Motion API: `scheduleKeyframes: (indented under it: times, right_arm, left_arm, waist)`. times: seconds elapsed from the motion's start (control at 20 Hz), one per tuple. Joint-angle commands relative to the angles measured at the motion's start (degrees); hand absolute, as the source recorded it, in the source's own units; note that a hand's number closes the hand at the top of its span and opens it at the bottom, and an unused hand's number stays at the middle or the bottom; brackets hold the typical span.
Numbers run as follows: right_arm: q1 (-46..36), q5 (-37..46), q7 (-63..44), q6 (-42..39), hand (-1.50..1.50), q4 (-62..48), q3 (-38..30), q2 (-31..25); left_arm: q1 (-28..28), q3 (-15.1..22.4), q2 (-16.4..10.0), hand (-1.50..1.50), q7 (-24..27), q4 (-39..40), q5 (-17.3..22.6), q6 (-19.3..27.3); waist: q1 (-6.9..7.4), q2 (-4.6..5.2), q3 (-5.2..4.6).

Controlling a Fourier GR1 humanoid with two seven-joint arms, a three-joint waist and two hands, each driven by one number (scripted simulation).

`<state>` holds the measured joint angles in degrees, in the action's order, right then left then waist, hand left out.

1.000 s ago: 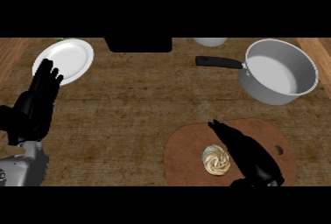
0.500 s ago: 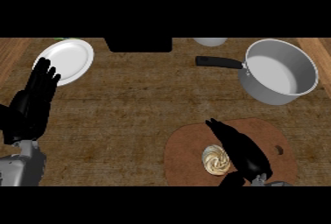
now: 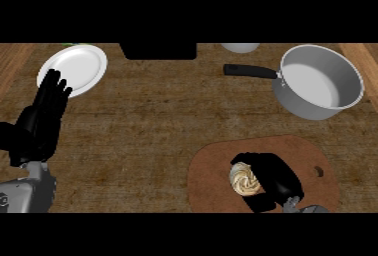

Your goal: Pick the cupcake from the cutting board and place it in the pot

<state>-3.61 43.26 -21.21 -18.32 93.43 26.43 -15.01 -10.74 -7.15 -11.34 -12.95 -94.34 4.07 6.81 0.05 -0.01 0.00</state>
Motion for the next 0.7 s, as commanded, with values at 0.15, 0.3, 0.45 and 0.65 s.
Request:
scheduleKeyframes:
  times: [0.15, 0.3, 0.45, 0.65]
  right_arm:
    - [-1.3, 5.6, 6.7, 3.5, 1.50, -6.5, 0.2, 2.8]
    - [0.3, 6.9, 5.4, 2.6, 1.50, -5.0, 1.9, 4.7]
    - [-1.8, 7.4, 8.7, 2.0, 1.50, -8.0, -0.5, 4.1]
    - [-11.0, 8.4, -8.1, 4.0, 1.50, -10.1, 6.9, 14.6]
  left_arm:
    - [-1.1, 1.3, 1.1, 0.00, -2.0, -1.1, -1.4, 0.2]
    - [-1.9, -0.4, 0.7, 0.00, -1.8, 0.2, -0.6, 0.0]
    - [-2.3, -2.3, -0.9, 0.00, -2.0, 0.2, 0.2, -1.3]
    - [-1.4, 0.1, -0.1, 0.00, -2.5, -2.2, -0.8, -1.2]
  waist:
    - [-0.03, 0.00, 0.01]
    - [-0.05, -0.02, 0.00]
    - [-0.01, 0.00, 0.00]
    - [1.25, 0.07, 0.01]
